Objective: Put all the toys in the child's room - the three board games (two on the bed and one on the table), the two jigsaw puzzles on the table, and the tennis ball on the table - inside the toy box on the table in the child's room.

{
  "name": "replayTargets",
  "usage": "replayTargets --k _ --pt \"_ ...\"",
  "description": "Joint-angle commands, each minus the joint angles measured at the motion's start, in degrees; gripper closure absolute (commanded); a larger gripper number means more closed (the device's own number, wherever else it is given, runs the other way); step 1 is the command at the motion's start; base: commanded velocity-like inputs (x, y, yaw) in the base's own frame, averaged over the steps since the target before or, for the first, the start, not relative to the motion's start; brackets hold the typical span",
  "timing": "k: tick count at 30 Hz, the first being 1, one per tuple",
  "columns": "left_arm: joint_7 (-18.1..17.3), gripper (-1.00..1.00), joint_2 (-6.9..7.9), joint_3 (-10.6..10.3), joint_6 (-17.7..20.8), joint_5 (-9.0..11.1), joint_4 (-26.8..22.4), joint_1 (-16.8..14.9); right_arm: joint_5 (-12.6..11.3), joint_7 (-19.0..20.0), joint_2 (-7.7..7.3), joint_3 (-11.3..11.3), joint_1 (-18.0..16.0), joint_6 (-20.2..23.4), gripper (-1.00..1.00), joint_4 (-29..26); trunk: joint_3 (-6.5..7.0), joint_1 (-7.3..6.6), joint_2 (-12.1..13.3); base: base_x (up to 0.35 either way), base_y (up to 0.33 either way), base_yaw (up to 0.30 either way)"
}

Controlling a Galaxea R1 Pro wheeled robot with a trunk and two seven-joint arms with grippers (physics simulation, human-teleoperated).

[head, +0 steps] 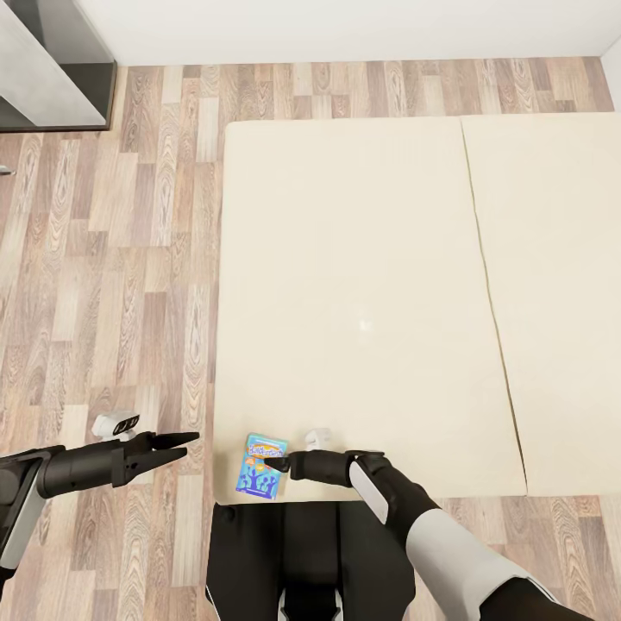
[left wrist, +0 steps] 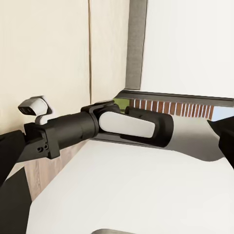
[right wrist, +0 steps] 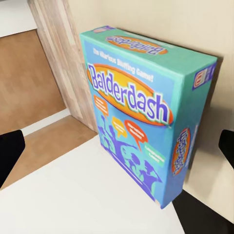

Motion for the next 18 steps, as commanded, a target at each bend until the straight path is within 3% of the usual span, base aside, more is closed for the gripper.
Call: replayTargets --k 1,11,18 --pt "-0.22 -1.0 0.03 0.0 0.61 -0.03 -0.01 -0.01 -0.49 -0.06 0.01 0.12 -0.03 0.38 -1.0 -0.03 -0.05 0.03 -0.09 0.0 0.05 0.0" --pt "-0.22 -1.0 0.04 0.03 0.62 -0.03 -0.01 -0.01 -0.31 -0.06 0.06 0.13 -0.02 0.38 -1.0 -0.03 -0.05 0.03 -0.09 0.0 0.133 0.0" --pt "-0.22 -1.0 0.04 0.03 0.61 -0.03 -0.01 -0.01 -0.3 -0.06 0.06 0.13 -0.01 0.38 -1.0 -0.03 -0.05 0.03 -0.09 0.0 0.03 0.0"
